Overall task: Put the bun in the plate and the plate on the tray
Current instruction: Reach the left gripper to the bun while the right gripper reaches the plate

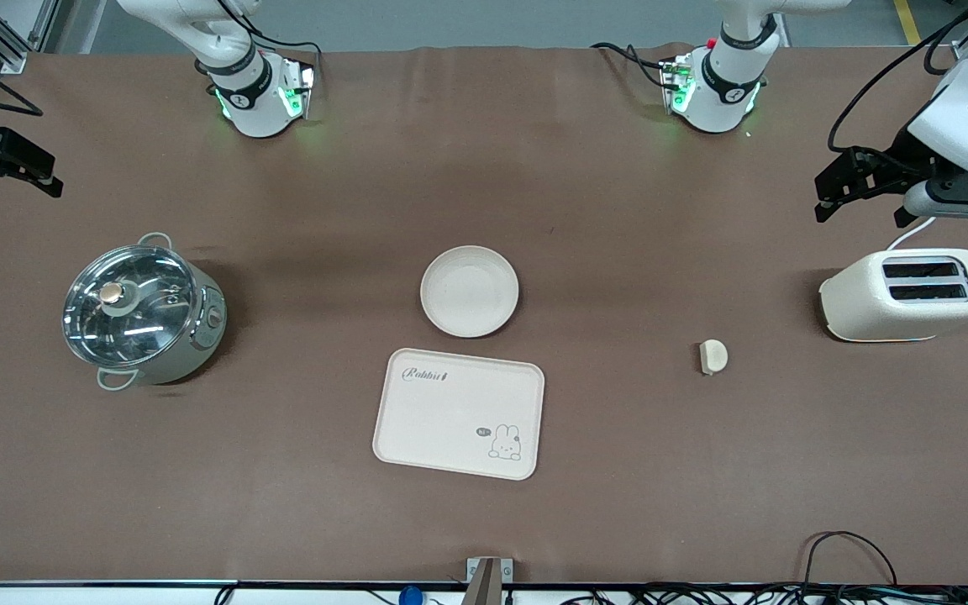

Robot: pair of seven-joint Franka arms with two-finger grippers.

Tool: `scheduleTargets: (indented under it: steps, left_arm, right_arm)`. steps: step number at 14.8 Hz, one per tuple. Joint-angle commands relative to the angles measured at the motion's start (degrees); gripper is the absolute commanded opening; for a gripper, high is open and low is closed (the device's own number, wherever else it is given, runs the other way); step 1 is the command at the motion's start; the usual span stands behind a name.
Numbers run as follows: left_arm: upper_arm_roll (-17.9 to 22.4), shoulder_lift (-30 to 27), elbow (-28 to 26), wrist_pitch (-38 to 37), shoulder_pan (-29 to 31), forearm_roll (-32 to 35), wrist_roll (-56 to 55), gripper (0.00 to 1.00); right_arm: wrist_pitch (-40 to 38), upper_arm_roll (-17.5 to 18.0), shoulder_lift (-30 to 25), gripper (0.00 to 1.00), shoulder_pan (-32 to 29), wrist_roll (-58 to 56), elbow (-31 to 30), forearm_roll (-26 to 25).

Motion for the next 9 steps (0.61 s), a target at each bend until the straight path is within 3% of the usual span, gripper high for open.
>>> scheduleTargets:
  steps: [1,5,7,9]
  left_arm:
    - [0.2,-0.5,0.3,-2.4,0.0,1.3,1.3,1.00]
    - [0.2,0.8,-0.7,-2.7,0.1,2.3,1.5,1.00]
    - [0.2,6.3,-1.7,-0.9,0.8,2.3,1.4,1.00]
    - [0.2,14.3,-1.8,5.7,0.8,2.2,1.3,1.00]
  right_arm:
    - [-0.3,-0.1,-0.2,1.00,0.4,0.5,-0.2,0.0]
    - [-0.3,-0.1,0.3,1.00,0.4,0.5,-0.2,2.2]
    - [-0.3,-0.2,2.8,1.00,0.0,0.4,-0.9,7.9]
    - [0.1,0.0,5.1,1.00,0.7,0.5,-1.2,10.0]
